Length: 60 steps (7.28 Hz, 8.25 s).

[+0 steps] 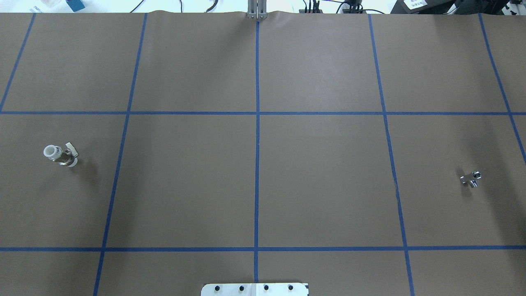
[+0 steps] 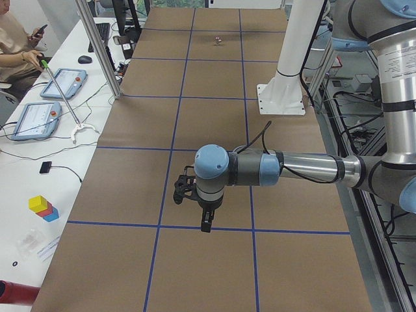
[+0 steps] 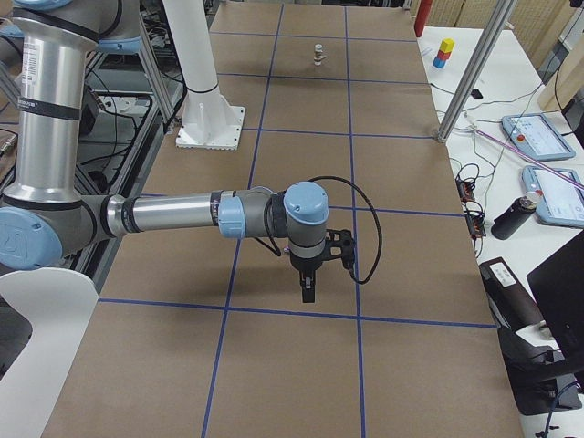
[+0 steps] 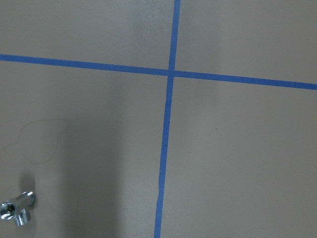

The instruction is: Assemble PPR valve and pipe with both arms

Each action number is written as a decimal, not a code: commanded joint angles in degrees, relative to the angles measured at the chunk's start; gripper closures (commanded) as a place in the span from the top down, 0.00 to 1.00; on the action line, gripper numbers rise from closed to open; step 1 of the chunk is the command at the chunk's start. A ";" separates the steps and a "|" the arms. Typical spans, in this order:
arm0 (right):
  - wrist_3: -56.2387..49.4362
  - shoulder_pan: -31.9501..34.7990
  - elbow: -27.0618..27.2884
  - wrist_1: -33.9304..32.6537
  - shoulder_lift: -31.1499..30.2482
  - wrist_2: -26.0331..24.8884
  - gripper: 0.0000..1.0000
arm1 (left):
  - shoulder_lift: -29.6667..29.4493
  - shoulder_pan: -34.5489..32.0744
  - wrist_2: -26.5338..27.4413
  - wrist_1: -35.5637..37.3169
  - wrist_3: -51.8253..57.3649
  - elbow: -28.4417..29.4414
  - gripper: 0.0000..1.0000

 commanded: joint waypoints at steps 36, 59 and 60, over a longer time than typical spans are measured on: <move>0.70 -3.08 -4.40 17.97 2.37 3.60 1.00 | -11.43 42.91 13.89 -33.54 -36.73 3.50 0.00; 0.79 -3.08 -4.48 17.80 2.37 3.87 1.00 | -68.03 63.91 26.37 -7.69 -90.01 30.46 0.30; 0.79 -3.08 -4.48 17.88 2.37 3.87 1.00 | -67.94 63.91 26.37 -7.69 -88.96 30.37 0.42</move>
